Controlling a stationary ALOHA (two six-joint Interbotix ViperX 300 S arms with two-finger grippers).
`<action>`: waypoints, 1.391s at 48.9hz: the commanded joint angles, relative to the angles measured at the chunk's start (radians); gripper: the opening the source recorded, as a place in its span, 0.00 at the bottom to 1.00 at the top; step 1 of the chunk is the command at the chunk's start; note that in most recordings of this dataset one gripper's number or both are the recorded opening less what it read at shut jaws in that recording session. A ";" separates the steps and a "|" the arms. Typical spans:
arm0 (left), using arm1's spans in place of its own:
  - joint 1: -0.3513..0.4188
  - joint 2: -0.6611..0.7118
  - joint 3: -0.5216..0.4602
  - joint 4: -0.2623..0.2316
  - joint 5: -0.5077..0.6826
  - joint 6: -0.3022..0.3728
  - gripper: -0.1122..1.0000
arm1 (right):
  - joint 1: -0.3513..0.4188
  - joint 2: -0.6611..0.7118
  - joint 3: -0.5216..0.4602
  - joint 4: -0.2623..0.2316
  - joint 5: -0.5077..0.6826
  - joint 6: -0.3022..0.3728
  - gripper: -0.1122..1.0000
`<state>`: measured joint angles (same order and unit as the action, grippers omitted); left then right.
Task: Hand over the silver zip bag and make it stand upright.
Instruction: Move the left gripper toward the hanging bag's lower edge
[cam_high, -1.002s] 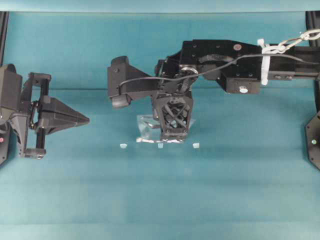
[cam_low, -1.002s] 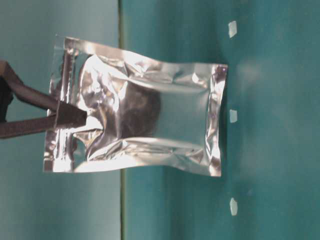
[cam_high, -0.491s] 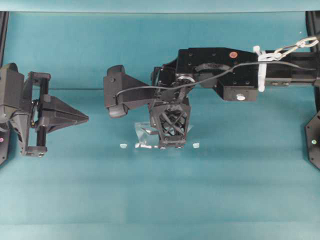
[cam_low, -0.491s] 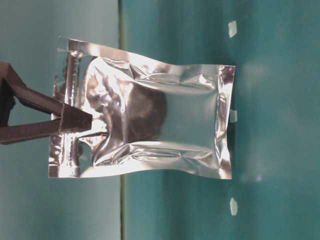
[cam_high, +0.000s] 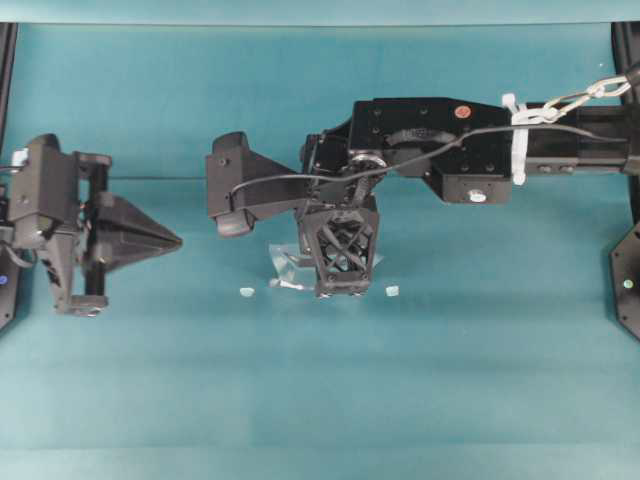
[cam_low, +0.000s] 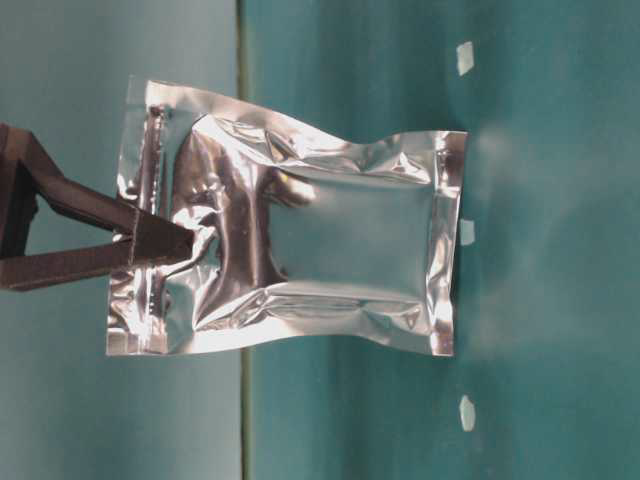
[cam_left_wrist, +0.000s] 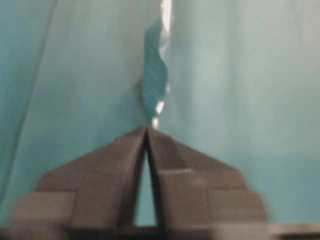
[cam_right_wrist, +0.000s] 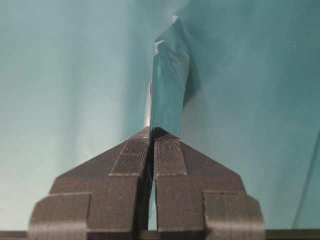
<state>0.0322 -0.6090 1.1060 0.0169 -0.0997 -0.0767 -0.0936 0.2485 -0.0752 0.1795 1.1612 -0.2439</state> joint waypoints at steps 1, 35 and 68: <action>0.002 0.031 -0.002 0.002 -0.074 -0.021 0.51 | 0.003 -0.009 -0.009 -0.002 -0.008 -0.006 0.14; -0.006 0.572 -0.052 0.002 -0.660 -0.086 0.96 | 0.006 -0.014 0.006 -0.002 -0.005 -0.009 0.14; -0.012 0.862 -0.207 0.002 -0.795 -0.114 0.96 | 0.011 -0.015 0.009 -0.002 -0.008 0.000 0.14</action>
<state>0.0169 0.2439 0.9265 0.0169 -0.8836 -0.1902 -0.0905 0.2485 -0.0614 0.1779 1.1566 -0.2439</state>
